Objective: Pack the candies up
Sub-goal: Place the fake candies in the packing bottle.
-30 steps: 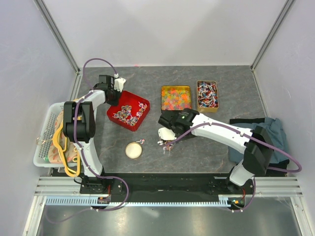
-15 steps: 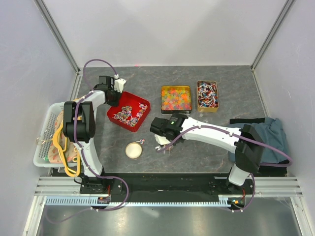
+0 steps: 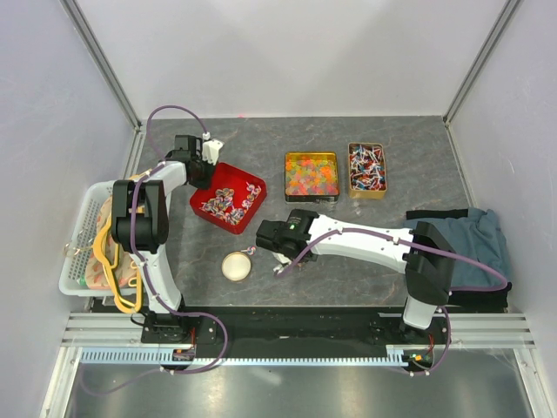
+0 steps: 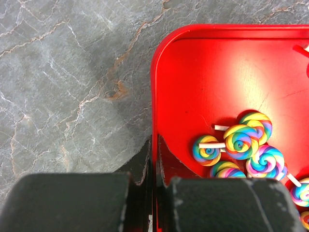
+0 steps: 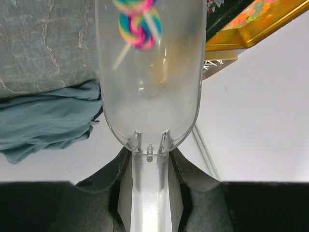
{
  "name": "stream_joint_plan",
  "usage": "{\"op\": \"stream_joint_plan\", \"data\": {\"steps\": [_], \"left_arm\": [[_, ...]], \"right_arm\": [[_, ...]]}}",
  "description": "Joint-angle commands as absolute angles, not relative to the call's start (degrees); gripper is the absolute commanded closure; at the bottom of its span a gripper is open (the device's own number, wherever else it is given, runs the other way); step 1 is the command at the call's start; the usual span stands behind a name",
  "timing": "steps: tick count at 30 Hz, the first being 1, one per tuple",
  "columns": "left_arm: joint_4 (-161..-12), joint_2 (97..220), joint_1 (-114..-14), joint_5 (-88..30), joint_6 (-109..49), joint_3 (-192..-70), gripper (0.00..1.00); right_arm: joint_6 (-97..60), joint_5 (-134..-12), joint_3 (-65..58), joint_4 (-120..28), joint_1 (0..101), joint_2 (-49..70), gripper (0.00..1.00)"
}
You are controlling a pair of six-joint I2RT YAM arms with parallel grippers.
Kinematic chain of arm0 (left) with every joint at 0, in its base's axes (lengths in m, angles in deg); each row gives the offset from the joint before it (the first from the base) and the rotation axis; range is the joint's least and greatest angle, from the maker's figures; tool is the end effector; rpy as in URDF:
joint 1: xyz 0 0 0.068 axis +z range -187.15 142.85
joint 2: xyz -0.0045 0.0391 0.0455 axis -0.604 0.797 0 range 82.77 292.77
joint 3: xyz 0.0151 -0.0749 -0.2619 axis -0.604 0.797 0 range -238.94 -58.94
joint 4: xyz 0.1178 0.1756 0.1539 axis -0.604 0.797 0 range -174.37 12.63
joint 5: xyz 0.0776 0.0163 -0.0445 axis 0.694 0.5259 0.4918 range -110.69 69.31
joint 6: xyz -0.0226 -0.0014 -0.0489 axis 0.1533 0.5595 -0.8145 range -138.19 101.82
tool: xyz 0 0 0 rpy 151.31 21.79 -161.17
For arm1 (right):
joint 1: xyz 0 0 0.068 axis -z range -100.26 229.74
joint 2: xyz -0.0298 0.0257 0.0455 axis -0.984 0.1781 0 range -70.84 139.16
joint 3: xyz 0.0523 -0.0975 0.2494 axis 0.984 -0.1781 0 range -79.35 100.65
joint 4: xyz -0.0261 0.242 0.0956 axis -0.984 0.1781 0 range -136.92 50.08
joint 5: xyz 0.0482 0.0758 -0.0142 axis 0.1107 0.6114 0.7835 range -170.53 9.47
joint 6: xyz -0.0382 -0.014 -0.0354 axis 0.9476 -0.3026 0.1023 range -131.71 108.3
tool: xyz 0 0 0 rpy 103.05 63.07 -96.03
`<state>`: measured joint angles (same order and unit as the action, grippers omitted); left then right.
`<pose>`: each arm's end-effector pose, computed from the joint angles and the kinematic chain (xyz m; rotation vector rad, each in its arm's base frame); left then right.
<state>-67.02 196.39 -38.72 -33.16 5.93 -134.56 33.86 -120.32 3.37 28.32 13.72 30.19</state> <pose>0.4174 -0.0191 0.1624 0.6401 2.4243 -0.1156 0.1492 0.2792 0.2515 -2.4121 1.6005 -1.0470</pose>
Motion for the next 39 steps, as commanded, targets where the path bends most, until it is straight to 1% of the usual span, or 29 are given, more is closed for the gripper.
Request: {"op": "stream_joint_plan", "data": {"steps": [1,14,18,20,26,31,34,36,39], "left_arm": [[-69.07,193.86,-38.30,-35.37,5.55,-134.00,0.98],[-69.25,193.95,-38.21,-35.73,5.46,-134.00,0.98],[-69.25,193.95,-38.21,-35.55,5.54,-133.91,0.98],[-69.25,194.04,-38.30,-35.64,5.55,-133.83,0.98],[-69.07,194.39,-38.21,-35.72,5.55,-134.09,0.98],[-68.81,194.21,-38.21,-35.72,5.55,-133.83,0.98],[-68.81,194.13,-38.21,-35.64,5.72,-133.56,0.98],[-68.81,194.04,-38.21,-35.64,5.63,-133.56,0.98],[-68.81,193.86,-38.21,-35.81,5.55,-133.39,0.98]], "right_arm": [[33.12,-126.40,5.29,30.34,13.30,30.49,1.00],[35.93,-132.65,9.86,30.86,13.21,30.76,1.00],[35.14,-129.05,11.70,33.67,13.03,30.49,1.00],[34.79,-124.85,11.79,35.69,11.98,29.88,1.00],[33.38,-117.98,9.51,36.58,9.34,29.70,1.00],[33.29,-117.27,5.47,34.91,9.43,29.44,1.00],[32.86,-118.75,2.40,32.89,9.43,29.26,1.00],[32.86,-121.99,-0.59,30.01,9.52,29.18,1.00],[33.21,-124.29,-1.74,25.97,9.69,29.35,1.00]]}}
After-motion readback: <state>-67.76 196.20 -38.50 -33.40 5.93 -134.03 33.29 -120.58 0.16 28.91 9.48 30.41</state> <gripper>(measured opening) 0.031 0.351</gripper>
